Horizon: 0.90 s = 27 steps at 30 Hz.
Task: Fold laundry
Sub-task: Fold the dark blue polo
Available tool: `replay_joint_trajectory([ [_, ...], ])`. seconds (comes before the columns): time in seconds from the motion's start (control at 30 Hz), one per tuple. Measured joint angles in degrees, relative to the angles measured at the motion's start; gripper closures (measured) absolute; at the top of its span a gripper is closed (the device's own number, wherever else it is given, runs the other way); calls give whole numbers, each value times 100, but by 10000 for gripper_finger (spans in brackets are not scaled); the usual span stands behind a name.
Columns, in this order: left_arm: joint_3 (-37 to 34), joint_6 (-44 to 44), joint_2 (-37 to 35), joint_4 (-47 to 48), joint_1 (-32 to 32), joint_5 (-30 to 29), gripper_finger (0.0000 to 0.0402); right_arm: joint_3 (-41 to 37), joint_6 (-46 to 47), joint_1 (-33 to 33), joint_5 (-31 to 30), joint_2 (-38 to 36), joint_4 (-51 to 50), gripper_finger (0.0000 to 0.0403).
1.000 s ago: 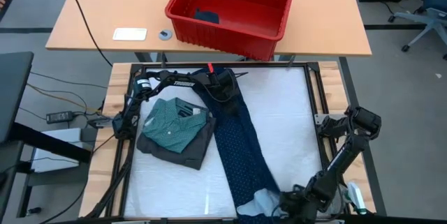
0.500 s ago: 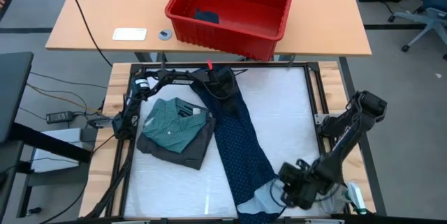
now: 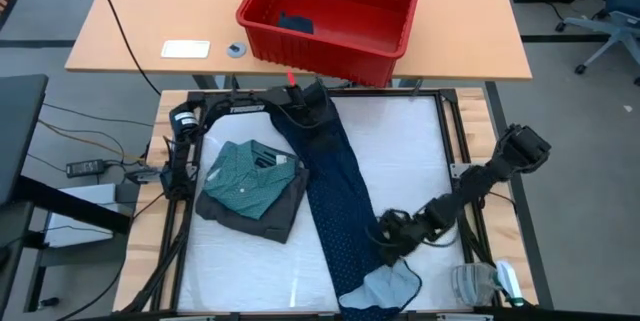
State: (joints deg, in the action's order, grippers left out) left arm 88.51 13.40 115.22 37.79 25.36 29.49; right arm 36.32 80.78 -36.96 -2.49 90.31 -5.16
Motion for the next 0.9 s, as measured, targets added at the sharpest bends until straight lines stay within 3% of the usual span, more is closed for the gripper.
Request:
replay_joint_trajectory([
  [0.17, 2, -287, 2, 607, -199, -328, 285, 98, 873, -832, 489, -191, 8, 312],
  [0.3, 2, -301, -89, 893, -211, -413, 285, 310, 1024, -1217, 888, -480, 56, 312],
  [0.47, 9, -281, -481, 868, -83, -448, 285, 323, 510, -1133, 518, -1148, -541, 311],
  [0.67, 17, -644, -874, -27, 234, -430, 285, 330, -202, -216, -926, -2043, -2423, 311],
  [0.73, 20, -704, -803, -413, 344, 19, 285, 264, -233, 383, -1307, -2300, -2867, 310],
  [0.8, 22, -678, -580, -887, 420, 611, 285, 133, -235, 1103, -1380, -2524, -2999, 306],
  [0.9, 18, -613, -188, -1318, 505, 769, 285, -37, -308, 2166, -1187, -2741, -2790, 299],
])
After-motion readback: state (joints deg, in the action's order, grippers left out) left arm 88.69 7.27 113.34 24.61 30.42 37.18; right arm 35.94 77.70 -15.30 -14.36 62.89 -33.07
